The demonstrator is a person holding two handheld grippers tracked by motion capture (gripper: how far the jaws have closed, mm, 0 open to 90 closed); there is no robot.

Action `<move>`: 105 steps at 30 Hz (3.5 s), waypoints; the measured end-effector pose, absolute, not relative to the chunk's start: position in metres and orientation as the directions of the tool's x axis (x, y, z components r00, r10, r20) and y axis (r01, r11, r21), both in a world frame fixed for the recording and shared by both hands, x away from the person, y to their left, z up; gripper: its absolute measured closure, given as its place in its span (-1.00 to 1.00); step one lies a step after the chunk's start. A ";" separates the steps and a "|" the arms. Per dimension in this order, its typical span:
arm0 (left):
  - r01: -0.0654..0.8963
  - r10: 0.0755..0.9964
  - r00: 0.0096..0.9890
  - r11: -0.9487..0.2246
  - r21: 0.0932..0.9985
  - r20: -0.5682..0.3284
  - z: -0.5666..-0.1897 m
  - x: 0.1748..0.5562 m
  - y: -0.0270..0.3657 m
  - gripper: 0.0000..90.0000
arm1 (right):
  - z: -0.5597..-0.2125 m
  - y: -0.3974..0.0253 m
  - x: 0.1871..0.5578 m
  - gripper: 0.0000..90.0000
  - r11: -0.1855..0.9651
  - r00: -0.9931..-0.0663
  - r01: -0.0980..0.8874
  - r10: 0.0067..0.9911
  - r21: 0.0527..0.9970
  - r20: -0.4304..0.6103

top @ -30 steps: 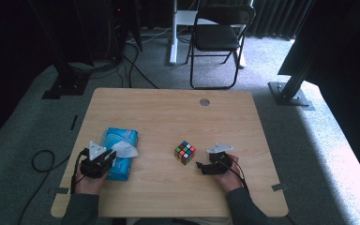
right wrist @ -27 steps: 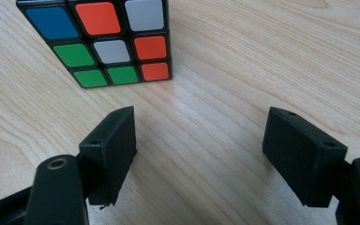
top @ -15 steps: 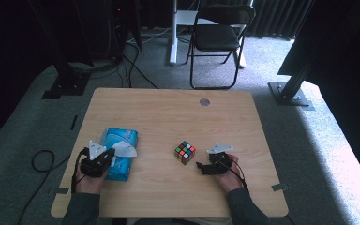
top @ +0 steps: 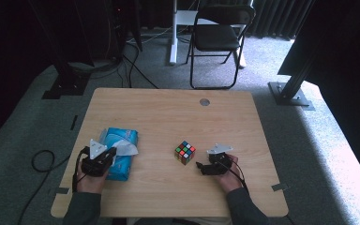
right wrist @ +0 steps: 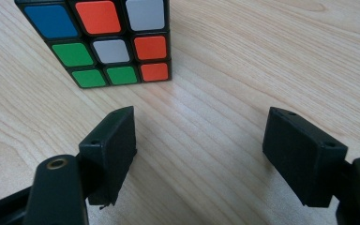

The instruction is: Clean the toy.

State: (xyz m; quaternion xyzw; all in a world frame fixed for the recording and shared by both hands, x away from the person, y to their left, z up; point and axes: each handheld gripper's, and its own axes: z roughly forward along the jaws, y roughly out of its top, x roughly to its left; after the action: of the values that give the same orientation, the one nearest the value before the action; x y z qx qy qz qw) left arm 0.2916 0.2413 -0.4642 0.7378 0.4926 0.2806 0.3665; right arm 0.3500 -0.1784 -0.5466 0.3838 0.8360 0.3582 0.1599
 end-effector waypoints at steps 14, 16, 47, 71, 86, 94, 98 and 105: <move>0.500 0.922 0.385 -0.239 0.833 0.034 -0.457 0.292 0.237 0.96 | -0.549 -0.179 0.349 -0.44 0.438 -0.655 0.511 0.756 0.739 0.005; 0.498 0.921 0.389 -0.240 0.833 0.032 -0.456 0.292 0.236 0.96 | -0.549 -0.179 0.349 -0.44 0.438 -0.655 0.512 0.756 0.739 0.005; 0.444 0.899 0.437 -0.230 0.866 0.016 -0.435 0.299 0.229 0.96 | -0.549 -0.179 0.349 -0.44 0.437 -0.654 0.512 0.756 0.739 0.006; 0.404 0.878 0.478 -0.256 0.878 0.036 -0.420 0.304 0.213 0.96 | -0.549 -0.179 0.349 -0.44 0.439 -0.655 0.511 0.756 0.739 0.005; 0.366 0.852 0.523 -0.264 0.892 0.038 -0.407 0.308 0.196 0.96 | -0.549 -0.179 0.349 -0.44 0.439 -0.655 0.512 0.756 0.739 0.005; 0.356 0.839 0.543 -0.266 0.896 0.033 -0.404 0.310 0.188 0.96 | -0.549 -0.179 0.349 -0.44 0.439 -0.655 0.511 0.756 0.739 0.004; 0.356 0.835 0.549 -0.263 0.897 0.027 -0.404 0.311 0.185 0.96 | -0.549 -0.179 0.349 -0.44 0.439 -0.655 0.511 0.756 0.739 0.004; 0.351 0.826 0.563 -0.274 0.895 0.031 -0.404 0.312 0.178 0.96 | -0.549 -0.179 0.349 -0.44 0.439 -0.655 0.512 0.756 0.739 0.005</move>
State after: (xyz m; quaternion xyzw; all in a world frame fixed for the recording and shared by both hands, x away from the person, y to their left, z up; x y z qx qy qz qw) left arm 0.3121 0.1781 -0.4038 0.7552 0.3896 0.2580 0.4597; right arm 0.3489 -0.1793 -0.5490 0.3809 0.8318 0.3682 0.1658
